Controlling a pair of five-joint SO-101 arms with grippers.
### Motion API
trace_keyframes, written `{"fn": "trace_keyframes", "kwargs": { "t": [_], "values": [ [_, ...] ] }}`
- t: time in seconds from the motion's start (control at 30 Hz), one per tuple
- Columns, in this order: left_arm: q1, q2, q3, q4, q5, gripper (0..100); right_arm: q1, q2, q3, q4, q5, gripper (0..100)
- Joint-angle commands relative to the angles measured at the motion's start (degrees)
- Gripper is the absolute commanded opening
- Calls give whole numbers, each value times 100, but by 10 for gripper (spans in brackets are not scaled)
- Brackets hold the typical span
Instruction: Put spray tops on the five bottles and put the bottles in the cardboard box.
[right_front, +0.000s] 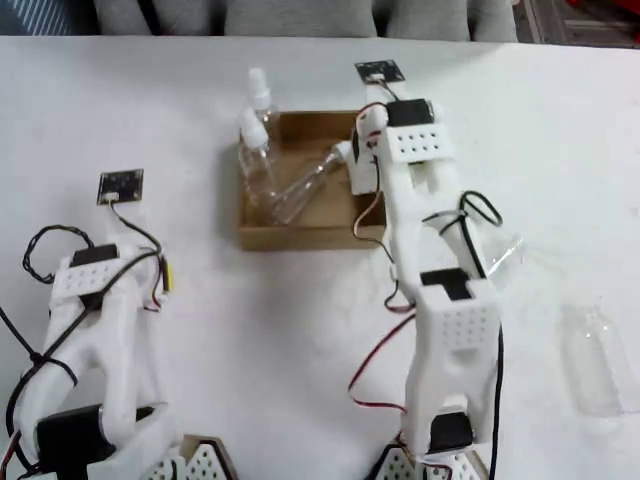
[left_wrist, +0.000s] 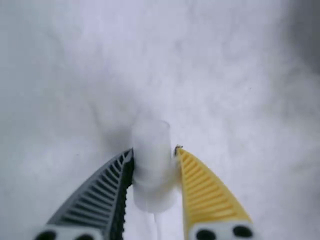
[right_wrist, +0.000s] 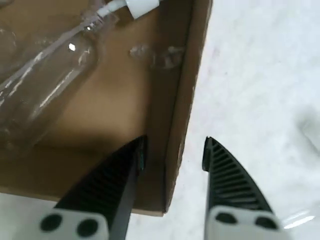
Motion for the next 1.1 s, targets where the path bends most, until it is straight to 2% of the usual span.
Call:
{"fn": "trace_keyframes", "kwargs": {
  "t": [0.0, 0.27, 0.43, 0.73, 1.07],
  "values": [
    [57, -259, 18, -220, -70, 20, -119, 224, -686, 233, -53, 149],
    [57, -259, 18, -220, -70, 20, -136, 831, -949, 303, -53, 140],
    [57, -259, 18, -220, -70, 20, -127, 910, -923, 303, 0, 15],
    [57, -259, 18, -220, -70, 20, -136, 910, -914, 743, 44, 17],
    [48, -259, 18, -220, -70, 20, -242, 919, -897, 1007, 905, 17]
  ]
}}
